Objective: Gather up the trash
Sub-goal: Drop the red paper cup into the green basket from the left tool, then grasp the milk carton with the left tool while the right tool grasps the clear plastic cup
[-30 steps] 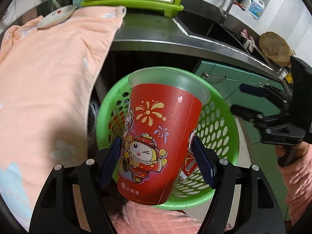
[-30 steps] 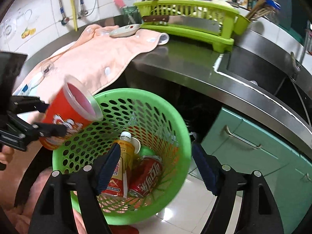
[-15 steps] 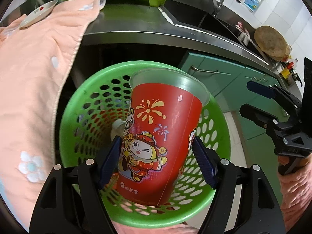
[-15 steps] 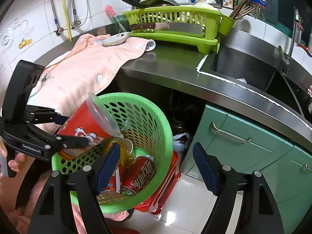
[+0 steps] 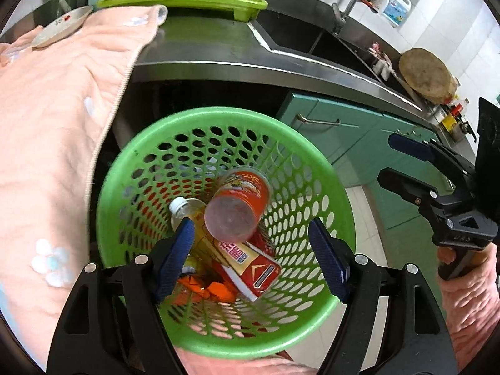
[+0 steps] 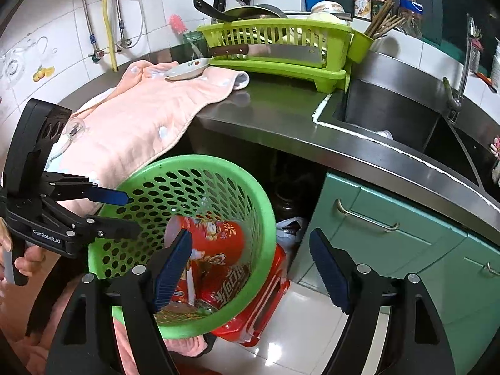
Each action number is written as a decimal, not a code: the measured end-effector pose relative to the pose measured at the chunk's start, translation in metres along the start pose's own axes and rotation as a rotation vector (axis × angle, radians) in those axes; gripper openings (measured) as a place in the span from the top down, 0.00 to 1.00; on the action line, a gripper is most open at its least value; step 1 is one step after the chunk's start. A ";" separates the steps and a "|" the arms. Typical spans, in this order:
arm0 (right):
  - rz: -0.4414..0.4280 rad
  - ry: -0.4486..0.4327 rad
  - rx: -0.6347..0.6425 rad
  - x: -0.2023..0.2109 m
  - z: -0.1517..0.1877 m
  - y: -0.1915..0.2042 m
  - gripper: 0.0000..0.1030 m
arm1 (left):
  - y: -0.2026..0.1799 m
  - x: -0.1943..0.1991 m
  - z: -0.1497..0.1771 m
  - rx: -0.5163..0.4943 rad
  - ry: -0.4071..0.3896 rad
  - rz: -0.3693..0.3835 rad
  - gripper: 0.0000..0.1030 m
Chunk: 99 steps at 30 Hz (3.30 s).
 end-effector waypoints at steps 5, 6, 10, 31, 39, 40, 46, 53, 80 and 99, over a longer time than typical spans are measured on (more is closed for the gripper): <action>-0.023 -0.011 0.028 0.000 -0.008 0.017 0.28 | 0.018 0.026 0.003 0.009 -0.042 -0.033 0.28; -0.029 -0.013 0.035 -0.001 -0.011 0.022 0.28 | 0.022 0.031 0.004 0.014 -0.051 -0.042 0.27; -0.063 -0.018 0.063 -0.008 -0.021 0.043 0.28 | 0.045 0.054 0.011 0.044 -0.084 -0.082 0.27; -0.240 -0.014 0.328 -0.046 -0.090 0.209 0.25 | 0.248 0.233 0.082 0.205 -0.261 -0.447 0.24; -0.301 0.005 0.412 -0.065 -0.118 0.269 0.25 | 0.306 0.262 0.104 0.135 -0.218 -0.550 0.20; -0.310 0.008 0.417 -0.068 -0.122 0.275 0.25 | 0.309 0.263 0.105 0.123 -0.213 -0.552 0.19; -0.390 0.031 0.458 -0.093 -0.148 0.327 0.25 | 0.336 0.266 0.111 0.078 -0.186 -0.561 0.18; -0.459 0.041 0.494 -0.135 -0.184 0.389 0.20 | 0.350 0.271 0.099 0.084 -0.250 -0.504 0.13; -0.517 0.086 0.469 -0.249 -0.244 0.460 0.16 | 0.373 0.223 0.098 -0.157 -0.092 -0.467 0.12; -0.534 0.086 0.406 -0.252 -0.241 0.454 0.41 | 0.370 0.219 0.095 -0.086 -0.155 -0.385 0.23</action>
Point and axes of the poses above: each gripper's, at about its wrist camera, not at the fingertips, and x roughly against the way its jaws point, y to its left, z to its underside, the point moved 9 cm from there along -x, roughly the way its jaws point, and after that the axes turned 6 degrees about x, right-handed, at the moved point
